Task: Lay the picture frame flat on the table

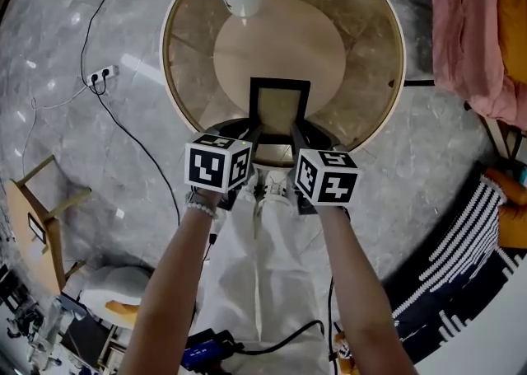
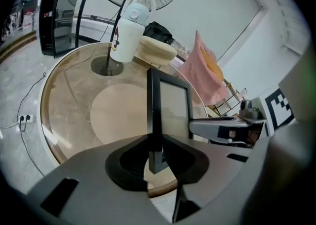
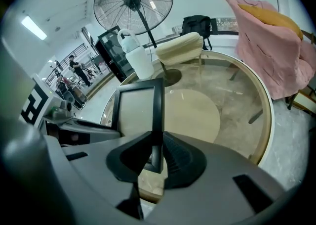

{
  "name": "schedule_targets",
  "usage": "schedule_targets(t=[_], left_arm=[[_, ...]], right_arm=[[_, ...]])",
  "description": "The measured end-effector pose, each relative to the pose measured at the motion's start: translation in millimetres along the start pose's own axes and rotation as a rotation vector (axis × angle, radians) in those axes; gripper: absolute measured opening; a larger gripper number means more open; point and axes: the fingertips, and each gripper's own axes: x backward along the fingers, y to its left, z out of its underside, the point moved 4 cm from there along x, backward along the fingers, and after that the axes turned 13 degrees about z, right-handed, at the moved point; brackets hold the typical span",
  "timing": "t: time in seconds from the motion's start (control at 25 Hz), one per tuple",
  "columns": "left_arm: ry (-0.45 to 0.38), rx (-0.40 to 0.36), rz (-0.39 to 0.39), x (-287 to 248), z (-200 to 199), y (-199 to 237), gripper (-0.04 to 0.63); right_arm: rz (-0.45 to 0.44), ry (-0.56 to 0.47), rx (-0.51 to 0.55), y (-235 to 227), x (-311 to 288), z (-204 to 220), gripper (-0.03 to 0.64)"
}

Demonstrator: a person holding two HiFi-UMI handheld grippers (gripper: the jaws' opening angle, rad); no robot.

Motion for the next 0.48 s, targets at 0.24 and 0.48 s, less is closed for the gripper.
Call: schedule_targets(t=[0.24,0.48], left_arm=[[0.025,-0.007,-0.061,-8.6,-2.0,10.0,0.106],[0.068,-0.075,-0.104,-17.7,-5.2,12.5,0.107]], right_arm=[[-0.003,0.014,-0.008,-1.5,-11.5,-1.7,0.086],[0.016,0.026,-0.016,-5.7,-21.0,-1.3,0.086]])
